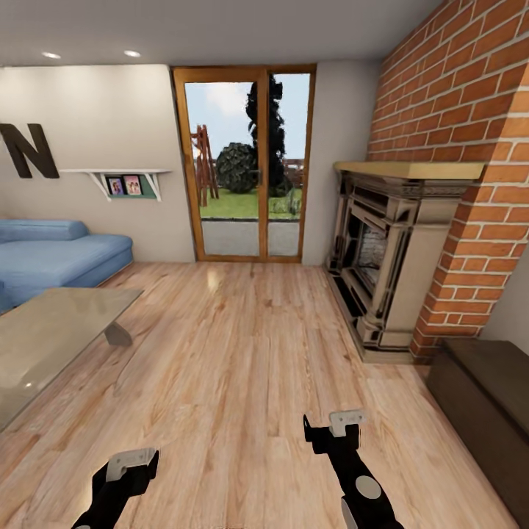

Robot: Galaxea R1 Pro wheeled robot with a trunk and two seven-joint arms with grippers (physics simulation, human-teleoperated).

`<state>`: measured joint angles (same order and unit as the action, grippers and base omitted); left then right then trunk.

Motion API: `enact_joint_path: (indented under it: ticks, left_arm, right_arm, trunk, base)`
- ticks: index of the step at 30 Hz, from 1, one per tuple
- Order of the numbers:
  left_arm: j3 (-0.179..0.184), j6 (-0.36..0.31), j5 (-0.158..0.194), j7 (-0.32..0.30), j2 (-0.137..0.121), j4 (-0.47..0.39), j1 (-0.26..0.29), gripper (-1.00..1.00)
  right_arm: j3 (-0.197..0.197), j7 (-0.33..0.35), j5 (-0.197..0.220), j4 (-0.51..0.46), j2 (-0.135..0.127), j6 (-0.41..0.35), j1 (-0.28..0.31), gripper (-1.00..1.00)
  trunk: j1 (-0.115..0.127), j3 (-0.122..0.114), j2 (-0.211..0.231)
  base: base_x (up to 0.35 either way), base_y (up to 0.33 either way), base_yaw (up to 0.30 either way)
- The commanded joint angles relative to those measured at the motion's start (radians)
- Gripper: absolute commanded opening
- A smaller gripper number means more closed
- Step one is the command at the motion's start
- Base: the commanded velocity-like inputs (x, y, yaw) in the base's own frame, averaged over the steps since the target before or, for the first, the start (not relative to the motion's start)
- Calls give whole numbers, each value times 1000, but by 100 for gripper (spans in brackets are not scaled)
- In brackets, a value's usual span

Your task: Turn on the radio receiver that's on the table in the living room.

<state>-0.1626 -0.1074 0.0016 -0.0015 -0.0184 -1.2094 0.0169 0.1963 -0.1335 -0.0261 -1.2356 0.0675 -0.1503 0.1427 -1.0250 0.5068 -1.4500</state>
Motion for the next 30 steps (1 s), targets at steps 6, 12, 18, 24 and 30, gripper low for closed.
enact_joint_path:
  ticks: [6,12,18,24,30]
  left_arm:
    - [0,0,0,0,0,1,0,100]
    - [0,0,0,0,1,1,0,100]
    - [0,0,0,0,1,1,0,100]
    - [0,0,0,0,1,1,0,100]
    - [0,0,0,0,1,1,0,100]
  right_arm:
    - [0,0,0,0,0,0,0,100]
    - [0,0,0,0,0,0,0,100]
    - [0,0,0,0,0,0,0,100]
    - [0,0,0,0,0,0,0,100]
    - [0,0,0,0,0,0,0,100]
  trunk:
    - [0,3,0]
    - [0,7,0]
    - [0,10,0]
    - [0,14,0]
    - [0,17,0]
  base:
    - [0,0,257]
    - [0,0,257]
    - [0,0,257]
    - [0,0,257]
    - [0,0,257]
